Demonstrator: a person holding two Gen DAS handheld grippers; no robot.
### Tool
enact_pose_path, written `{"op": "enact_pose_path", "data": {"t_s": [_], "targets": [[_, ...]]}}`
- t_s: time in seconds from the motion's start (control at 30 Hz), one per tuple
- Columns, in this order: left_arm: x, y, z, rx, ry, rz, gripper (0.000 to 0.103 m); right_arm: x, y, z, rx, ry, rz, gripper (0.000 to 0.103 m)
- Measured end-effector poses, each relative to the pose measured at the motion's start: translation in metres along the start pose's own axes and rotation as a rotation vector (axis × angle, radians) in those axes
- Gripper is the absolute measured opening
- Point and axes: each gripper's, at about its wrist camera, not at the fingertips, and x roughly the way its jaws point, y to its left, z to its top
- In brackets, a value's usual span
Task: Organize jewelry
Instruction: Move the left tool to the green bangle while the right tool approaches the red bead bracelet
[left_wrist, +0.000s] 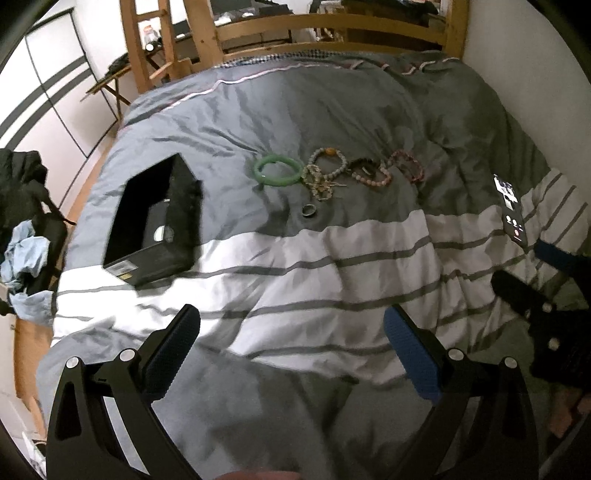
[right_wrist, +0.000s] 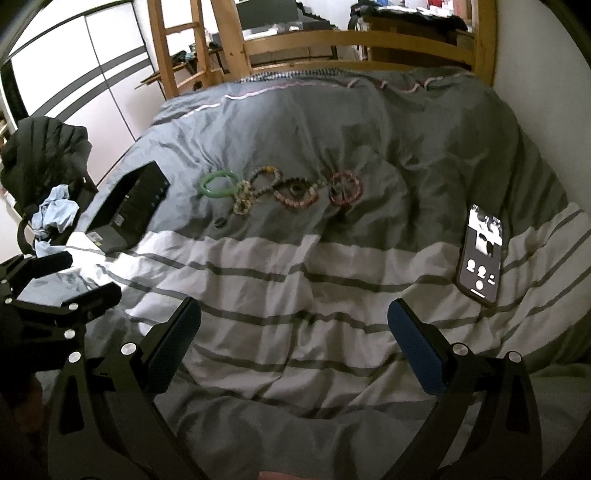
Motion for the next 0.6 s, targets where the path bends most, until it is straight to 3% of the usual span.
{"op": "enact_pose_path", "data": {"t_s": [0.2, 0.3, 0.4, 0.6], "targets": [[0.044, -0.003, 0.033, 0.006, 0.019, 0.004, 0.098, 0.035, -0.007, 0.013, -0.008, 0.016, 0.007, 0.100], [0.067, 0.002, 0.057, -0.029, 0.011, -0.015, 0.098, 0.059, -0.010, 0.027, -0.023, 0.010, 0.000, 0.100], [0.105, 0.007, 0.082, -0.076, 0.052, -0.007, 0.098, 0.085, -0.011, 0.041, -0.046, -0.006, -0.026, 0.100], [0.175, 0.003, 0.122, -0.044, 0.057, 0.109, 0.098, 0.139, -0.019, 0.068, -0.066, -0.027, -0.082, 0.100]]}}
